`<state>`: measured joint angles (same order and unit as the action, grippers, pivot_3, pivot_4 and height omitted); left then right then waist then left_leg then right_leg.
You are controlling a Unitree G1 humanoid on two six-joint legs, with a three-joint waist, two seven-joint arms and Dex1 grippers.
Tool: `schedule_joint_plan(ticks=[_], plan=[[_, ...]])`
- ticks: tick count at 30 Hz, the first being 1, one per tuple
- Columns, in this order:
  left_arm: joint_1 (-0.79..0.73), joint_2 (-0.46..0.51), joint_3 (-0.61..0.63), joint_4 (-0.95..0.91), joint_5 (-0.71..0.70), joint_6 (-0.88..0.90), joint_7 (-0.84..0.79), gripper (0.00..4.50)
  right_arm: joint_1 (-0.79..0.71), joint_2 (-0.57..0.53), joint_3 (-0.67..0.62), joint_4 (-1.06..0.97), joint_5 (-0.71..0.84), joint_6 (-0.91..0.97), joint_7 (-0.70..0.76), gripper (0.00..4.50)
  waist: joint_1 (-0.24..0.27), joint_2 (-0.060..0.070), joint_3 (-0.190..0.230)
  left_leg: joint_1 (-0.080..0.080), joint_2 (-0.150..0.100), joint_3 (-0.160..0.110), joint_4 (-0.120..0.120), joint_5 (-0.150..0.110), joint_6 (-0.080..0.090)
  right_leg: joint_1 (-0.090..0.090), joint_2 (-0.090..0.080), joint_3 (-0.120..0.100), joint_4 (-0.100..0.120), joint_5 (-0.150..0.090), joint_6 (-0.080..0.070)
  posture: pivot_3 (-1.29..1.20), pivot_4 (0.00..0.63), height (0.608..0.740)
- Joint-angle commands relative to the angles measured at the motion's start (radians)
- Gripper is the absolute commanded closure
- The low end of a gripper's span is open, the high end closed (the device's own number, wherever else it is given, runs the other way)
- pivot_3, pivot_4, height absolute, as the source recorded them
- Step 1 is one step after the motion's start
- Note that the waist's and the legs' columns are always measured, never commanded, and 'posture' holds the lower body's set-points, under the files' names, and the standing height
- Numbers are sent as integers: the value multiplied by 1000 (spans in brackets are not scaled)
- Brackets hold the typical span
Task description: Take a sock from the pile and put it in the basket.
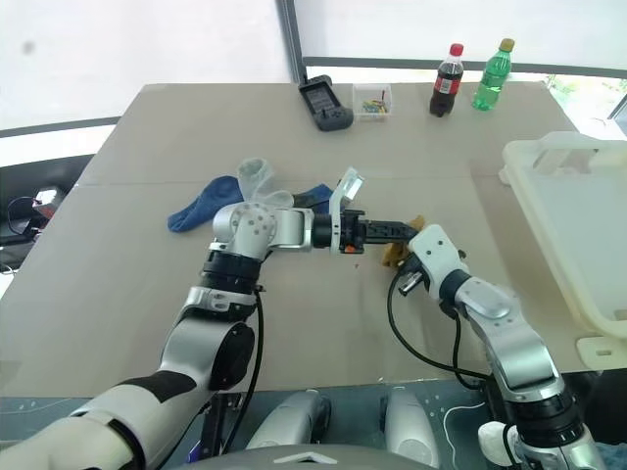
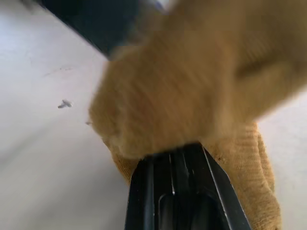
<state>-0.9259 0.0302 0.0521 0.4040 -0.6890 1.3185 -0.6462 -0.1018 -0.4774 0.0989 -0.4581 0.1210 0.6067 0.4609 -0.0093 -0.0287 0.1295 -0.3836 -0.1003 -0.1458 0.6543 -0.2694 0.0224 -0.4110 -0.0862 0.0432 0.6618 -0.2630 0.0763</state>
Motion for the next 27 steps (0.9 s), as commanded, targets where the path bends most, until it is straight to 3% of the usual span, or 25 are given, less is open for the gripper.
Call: schedule_joint_plan(ticks=[1,9,16,19,26,27], plan=[[-43,-28,35,63,-3,-37,7,756,49,-35,-98,-133,20,32,-8,4500,1,0,0,0,0,0,0,0,0,0,0,0,0,0,0,0,150,740],[-98,-106,49,265,52,-164,30,756,206,-81,-210,-337,80,135,10,4500,5,0,0,0,0,0,0,0,0,0,0,0,0,0,0,0,150,740],[-101,-159,20,418,142,-274,48,756,196,-71,-217,-351,103,171,-11,4500,3,0,0,1,0,1,0,0,0,0,0,1,0,0,0,0,150,740],[-77,-152,9,399,157,-280,25,605,156,-47,-219,-333,129,181,-22,3665,1,0,0,1,0,1,0,0,0,0,0,1,0,0,0,0,150,740],[15,-49,1,34,117,-360,-96,605,74,-19,-199,-288,142,206,-50,331,-4,0,0,1,1,1,-1,0,0,0,0,2,1,0,0,0,150,740],[30,-29,-2,-14,116,-370,-104,605,66,-17,-199,-280,146,208,-50,331,-4,0,0,1,1,1,-1,0,0,0,0,1,1,0,0,0,150,740]])
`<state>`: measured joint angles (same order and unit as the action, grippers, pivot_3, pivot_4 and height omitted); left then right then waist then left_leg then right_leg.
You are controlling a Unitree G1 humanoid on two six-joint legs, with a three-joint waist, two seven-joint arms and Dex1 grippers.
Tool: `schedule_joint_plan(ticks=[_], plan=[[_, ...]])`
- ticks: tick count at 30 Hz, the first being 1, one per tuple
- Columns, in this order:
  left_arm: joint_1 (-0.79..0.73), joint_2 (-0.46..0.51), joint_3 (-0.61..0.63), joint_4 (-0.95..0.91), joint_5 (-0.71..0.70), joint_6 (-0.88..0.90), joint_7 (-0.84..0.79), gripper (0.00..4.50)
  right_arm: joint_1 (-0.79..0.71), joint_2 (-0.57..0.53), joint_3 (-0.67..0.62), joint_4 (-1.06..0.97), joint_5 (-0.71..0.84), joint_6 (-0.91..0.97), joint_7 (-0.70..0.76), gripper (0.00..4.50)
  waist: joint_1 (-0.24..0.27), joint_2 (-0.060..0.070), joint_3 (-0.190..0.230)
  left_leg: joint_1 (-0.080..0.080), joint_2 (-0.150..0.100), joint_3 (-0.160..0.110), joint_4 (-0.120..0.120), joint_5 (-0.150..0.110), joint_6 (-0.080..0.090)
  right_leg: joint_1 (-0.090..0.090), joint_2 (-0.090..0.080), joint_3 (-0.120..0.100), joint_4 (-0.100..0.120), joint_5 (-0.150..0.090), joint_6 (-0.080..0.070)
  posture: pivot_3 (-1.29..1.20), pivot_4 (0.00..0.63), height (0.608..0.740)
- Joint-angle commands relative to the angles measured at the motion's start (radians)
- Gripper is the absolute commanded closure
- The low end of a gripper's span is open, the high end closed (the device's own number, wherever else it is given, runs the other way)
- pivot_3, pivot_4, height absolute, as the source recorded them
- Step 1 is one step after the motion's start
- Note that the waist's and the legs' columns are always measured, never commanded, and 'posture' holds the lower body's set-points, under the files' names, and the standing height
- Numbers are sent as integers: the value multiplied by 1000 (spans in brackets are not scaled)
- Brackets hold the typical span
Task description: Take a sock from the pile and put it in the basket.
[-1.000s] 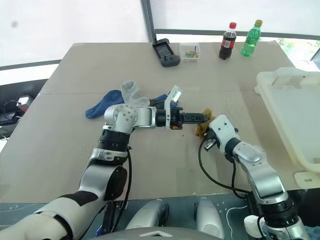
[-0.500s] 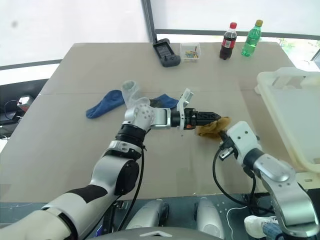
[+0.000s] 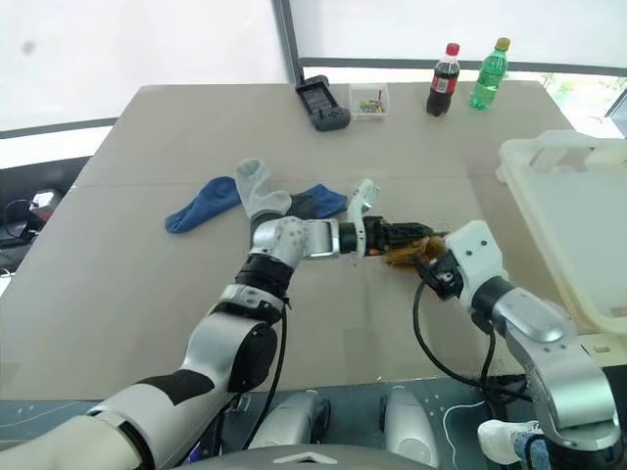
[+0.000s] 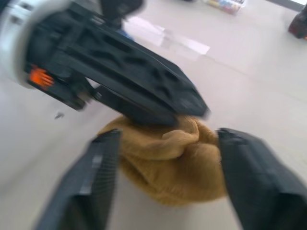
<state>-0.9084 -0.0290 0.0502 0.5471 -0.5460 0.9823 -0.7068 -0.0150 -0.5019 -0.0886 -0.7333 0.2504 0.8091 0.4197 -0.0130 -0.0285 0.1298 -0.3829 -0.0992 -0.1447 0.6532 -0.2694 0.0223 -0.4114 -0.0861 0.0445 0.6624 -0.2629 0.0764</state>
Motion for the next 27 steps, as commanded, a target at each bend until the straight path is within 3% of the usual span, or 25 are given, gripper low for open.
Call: schedule_joint_plan(ticks=[1,2,10,18,27], plan=[[34,61,-12,-219,-27,-50,-70,605,-31,6,-5,9,16,9,-10,331,0,0,0,0,0,0,0,0,0,0,0,0,0,0,0,0,150,740],[52,88,-18,-273,-34,-56,-91,55,-41,3,1,22,14,13,-10,272,0,0,0,0,0,0,0,0,0,0,0,0,-1,0,0,0,150,740],[249,448,-154,-616,39,-311,-409,15,-167,9,20,160,44,110,-18,272,3,2,1,0,0,0,0,0,0,0,0,0,-1,0,0,0,150,740],[376,591,-138,-729,42,-439,-491,15,-271,-8,14,374,60,196,-2,272,1,2,1,-1,0,0,-1,0,0,0,-1,-1,-2,0,0,0,150,740],[507,663,-97,-846,34,-487,-464,15,-284,-72,115,484,70,193,107,272,1,2,1,0,0,-1,-1,0,0,1,-1,-1,-2,0,0,0,150,740]])
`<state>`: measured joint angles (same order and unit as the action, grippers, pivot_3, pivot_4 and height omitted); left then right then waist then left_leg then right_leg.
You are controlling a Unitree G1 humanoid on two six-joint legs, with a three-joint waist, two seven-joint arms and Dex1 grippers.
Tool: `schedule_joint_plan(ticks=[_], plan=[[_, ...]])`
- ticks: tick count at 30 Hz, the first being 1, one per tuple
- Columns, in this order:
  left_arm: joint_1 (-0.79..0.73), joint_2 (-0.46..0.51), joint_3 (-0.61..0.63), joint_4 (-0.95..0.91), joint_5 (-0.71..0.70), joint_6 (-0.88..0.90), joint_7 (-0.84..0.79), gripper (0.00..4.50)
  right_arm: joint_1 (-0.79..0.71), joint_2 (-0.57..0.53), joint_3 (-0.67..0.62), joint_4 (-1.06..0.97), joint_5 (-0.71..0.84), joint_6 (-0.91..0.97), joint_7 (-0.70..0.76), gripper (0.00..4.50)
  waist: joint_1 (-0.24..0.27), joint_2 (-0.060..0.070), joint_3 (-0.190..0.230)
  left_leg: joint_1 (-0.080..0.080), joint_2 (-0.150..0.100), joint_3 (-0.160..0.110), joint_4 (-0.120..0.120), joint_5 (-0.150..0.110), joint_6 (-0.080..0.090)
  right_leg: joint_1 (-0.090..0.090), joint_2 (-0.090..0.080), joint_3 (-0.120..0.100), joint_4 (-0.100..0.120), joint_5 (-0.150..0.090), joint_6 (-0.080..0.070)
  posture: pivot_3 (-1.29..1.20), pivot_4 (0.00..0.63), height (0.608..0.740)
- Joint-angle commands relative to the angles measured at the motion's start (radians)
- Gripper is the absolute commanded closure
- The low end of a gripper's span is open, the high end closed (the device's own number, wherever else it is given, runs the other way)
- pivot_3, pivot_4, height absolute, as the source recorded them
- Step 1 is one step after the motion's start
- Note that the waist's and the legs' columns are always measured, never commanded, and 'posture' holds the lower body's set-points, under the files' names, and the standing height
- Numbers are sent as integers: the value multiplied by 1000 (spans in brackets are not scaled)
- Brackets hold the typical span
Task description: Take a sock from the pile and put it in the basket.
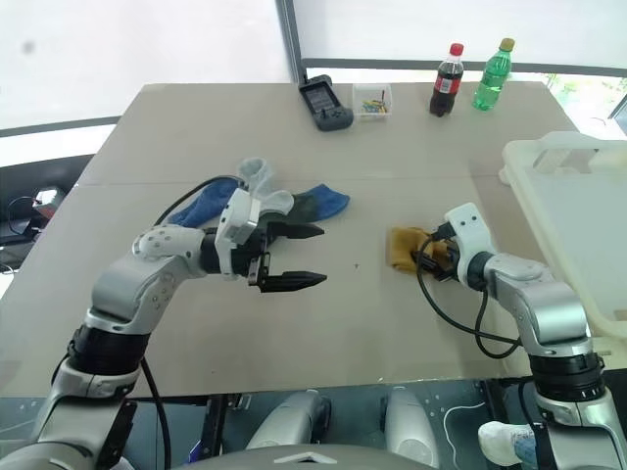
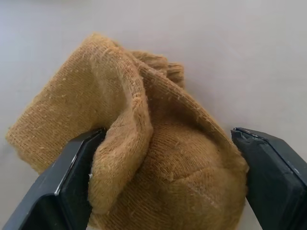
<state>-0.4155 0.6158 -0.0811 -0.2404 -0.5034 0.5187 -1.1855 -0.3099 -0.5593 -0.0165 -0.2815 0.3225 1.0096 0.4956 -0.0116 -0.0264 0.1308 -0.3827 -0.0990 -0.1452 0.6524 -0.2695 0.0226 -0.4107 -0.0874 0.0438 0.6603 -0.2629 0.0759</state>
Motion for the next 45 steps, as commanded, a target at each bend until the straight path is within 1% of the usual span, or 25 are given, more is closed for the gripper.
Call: schedule_joint_plan(ticks=[1,3,8,10,11,12,14,18,20,22,23,25,28,31,34,39,41,43,44,45], plan=[[24,25,38,-67,-7,-26,22,4,11,-18,58,46,-11,-25,40,518,-1,0,0,0,0,0,0,0,0,0,0,0,0,0,0,0,150,740],[39,33,47,-80,-3,-30,43,0,10,-25,93,69,-38,-71,51,994,-2,0,0,1,0,0,0,0,0,0,0,0,0,0,0,0,150,740],[57,33,63,-103,-11,-26,90,0,-3,-23,110,112,-63,-149,56,3355,-2,-1,-1,2,1,0,1,0,0,1,0,0,0,0,0,0,150,740],[58,26,64,-107,-11,-29,106,0,-6,-24,101,115,-62,-164,55,4221,-1,-1,-1,3,0,0,1,0,0,3,0,0,0,0,0,0,150,740],[58,22,66,-108,-14,-30,114,0,-6,-21,91,111,-58,-170,53,4488,-1,-1,-1,4,0,0,1,0,0,4,0,0,0,0,0,0,150,740],[56,18,65,-109,-15,-32,120,0,-6,-16,73,103,-46,-173,53,4488,-1,-1,-1,4,0,0,1,0,0,4,1,0,0,0,0,0,150,740],[47,7,68,-106,-23,-36,134,0,-11,3,-2,57,9,-159,49,4488,0,-1,-1,4,0,0,1,0,0,4,1,-1,0,0,0,0,150,740],[19,-17,63,-92,-27,-49,157,0,-67,23,-214,-46,173,-32,26,4488,0,0,0,0,0,0,1,0,0,1,0,0,0,0,0,0,150,740],[2,-32,59,-79,-28,-54,167,0,-127,-10,-340,-51,240,37,6,4488,1,2,2,-2,0,0,1,0,0,-1,0,0,0,0,0,0,150,740],[-8,-48,48,-54,-16,-68,166,0,-202,-93,-463,-10,281,104,-6,4488,1,2,2,-2,-1,0,1,0,0,-1,0,0,-1,0,0,0,150,740],[-10,-53,42,-44,-10,-77,162,0,-228,-135,-505,21,287,125,-9,4488,3,3,2,-2,-1,0,0,0,0,-1,0,0,-1,0,0,0,150,740],[-18,-64,34,-27,-5,-87,160,0,-255,-217,-547,98,276,141,-11,4488,9,3,2,-2,-1,-1,-1,0,0,0,0,-2,-3,0,0,0,150,740],[-40,-84,22,2,-1,-99,159,0,-263,-359,-556,304,197,84,7,4488,10,3,2,-3,0,0,-2,0,1,0,0,-2,-4,0,0,0,150,740],[-51,-96,15,14,4,-105,158,0,-276,-412,-530,460,162,24,24,4488,6,3,2,-2,-1,3,-1,-1,2,0,-1,0,-3,0,0,0,150,740],[-59,-103,11,30,9,-111,158,0,-277,-410,-465,614,120,-56,68,4488,-7,3,2,-1,0,5,-1,-1,2,0,-1,3,-2,0,0,0,150,740],[-64,-117,2,49,17,-119,167,0,-336,-369,-358,891,10,-241,50,4488,-10,3,2,1,2,7,-1,-1,2,0,0,6,0,0,0,0,150,740],[-63,-121,-2,52,19,-122,170,0,-367,-363,-323,998,-38,-318,36,4488,-10,3,2,1,1,8,0,-1,2,-1,1,6,0,0,0,0,150,740],[-61,-122,-4,53,21,-123,172,0,-392,-366,-294,1074,-69,-374,54,4488,-7,3,2,0,1,9,0,-1,2,0,1,7,-1,1,2,0,150,740],[-60,-122,-4,52,21,-123,173,0,-401,-369,-280,1102,-83,-400,67,3732,-6,3,2,0,1,9,1,-1,2,0,1,7,-1,1,2,0,150,740],[-59,-123,-5,52,22,-124,175,0,-408,-372,-271,1122,-92,-419,78,3515,-5,3,2,0,1,9,1,-1,3,0,1,7,-1,1,2,0,150,740]])
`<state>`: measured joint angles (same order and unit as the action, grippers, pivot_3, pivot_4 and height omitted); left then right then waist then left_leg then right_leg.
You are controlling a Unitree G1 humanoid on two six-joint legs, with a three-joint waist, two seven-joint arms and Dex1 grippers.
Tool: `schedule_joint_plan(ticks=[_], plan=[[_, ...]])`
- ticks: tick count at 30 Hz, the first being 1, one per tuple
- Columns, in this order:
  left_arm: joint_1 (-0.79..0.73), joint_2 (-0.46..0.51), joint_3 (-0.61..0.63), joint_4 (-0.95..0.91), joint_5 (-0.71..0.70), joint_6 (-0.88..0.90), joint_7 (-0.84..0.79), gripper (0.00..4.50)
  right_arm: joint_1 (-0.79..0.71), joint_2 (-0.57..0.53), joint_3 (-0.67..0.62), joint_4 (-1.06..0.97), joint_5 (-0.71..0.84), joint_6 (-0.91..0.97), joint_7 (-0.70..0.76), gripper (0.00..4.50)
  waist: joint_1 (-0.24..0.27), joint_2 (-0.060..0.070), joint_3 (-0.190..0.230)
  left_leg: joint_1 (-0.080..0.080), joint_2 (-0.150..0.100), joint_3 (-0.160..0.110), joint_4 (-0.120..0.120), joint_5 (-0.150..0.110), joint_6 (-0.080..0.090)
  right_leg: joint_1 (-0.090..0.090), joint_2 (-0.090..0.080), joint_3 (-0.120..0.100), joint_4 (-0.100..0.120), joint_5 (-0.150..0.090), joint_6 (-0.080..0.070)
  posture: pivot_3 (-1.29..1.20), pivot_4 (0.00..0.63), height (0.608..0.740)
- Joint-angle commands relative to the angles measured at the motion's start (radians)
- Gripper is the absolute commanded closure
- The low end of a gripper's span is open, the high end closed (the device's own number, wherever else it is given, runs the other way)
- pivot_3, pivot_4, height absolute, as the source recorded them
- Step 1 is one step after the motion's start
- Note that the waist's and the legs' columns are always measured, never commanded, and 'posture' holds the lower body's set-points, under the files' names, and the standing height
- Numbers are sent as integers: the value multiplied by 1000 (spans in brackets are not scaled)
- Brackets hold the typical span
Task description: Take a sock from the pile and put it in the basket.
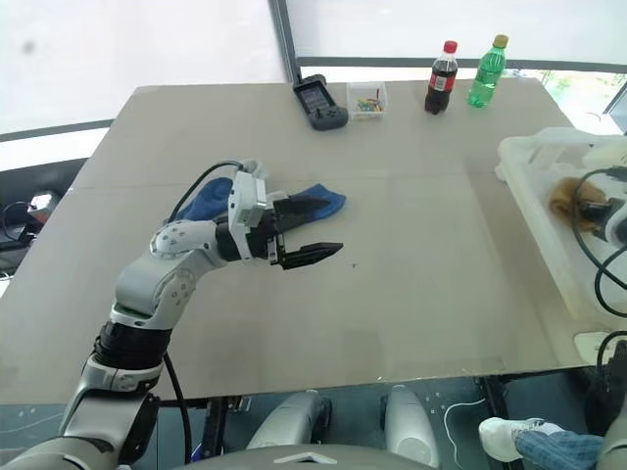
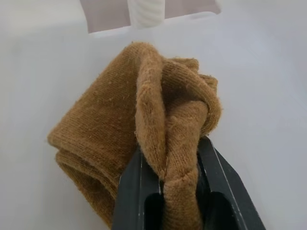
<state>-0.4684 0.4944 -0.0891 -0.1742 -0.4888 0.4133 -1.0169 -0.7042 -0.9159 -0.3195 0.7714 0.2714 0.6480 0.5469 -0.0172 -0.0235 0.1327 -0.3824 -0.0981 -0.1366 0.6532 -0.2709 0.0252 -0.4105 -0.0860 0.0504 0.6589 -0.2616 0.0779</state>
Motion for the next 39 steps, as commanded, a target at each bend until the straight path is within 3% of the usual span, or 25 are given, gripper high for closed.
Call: schedule_joint_plan(ticks=[1,5,8,15,25,27,32,35,39], plan=[[-5,-2,4,-14,7,-18,7,0,-17,-20,33,74,-39,-61,47,3181,2,0,0,0,0,0,0,0,0,0,0,0,0,0,0,0,150,740],[-4,-4,9,-16,5,-15,13,0,31,-63,20,-6,-42,-64,75,1090,2,0,0,0,0,0,0,0,0,0,0,0,0,0,0,0,150,740],[-7,-10,14,-14,-4,-16,11,0,123,-90,-57,-177,17,3,94,47,5,0,0,-1,0,-1,-1,0,0,-1,0,-1,0,0,0,0,150,740],[-58,-48,48,-19,-84,-12,-14,0,343,-92,-246,-564,125,171,83,47,8,0,0,-2,0,-2,0,0,0,-1,-1,-1,0,0,0,0,150,740],[-82,-60,45,-5,-111,4,-25,0,499,17,-394,-1026,303,286,77,47,6,0,0,-1,0,-1,1,0,0,0,0,0,1,0,0,0,150,740],[-79,-57,55,3,-103,9,-8,0,525,102,-387,-1173,357,195,92,47,6,0,0,-1,0,-2,1,0,0,0,0,-1,1,0,0,0,150,740],[-25,-18,92,4,-87,17,24,0,638,162,-245,-1364,358,123,122,47,7,0,0,-1,0,-2,1,0,0,0,0,-1,1,0,0,0,150,740],[25,46,138,-41,-150,64,-27,0,725,170,-168,-1414,332,54,172,47,6,0,0,-1,0,-2,1,0,0,0,0,-1,0,0,1,0,150,740],[98,113,202,-90,-158,69,-5,0,844,149,-171,-1397,302,-28,250,47,10,0,0,-1,0,-4,0,0,0,-1,0,-3,-1,0,0,0,150,740]])
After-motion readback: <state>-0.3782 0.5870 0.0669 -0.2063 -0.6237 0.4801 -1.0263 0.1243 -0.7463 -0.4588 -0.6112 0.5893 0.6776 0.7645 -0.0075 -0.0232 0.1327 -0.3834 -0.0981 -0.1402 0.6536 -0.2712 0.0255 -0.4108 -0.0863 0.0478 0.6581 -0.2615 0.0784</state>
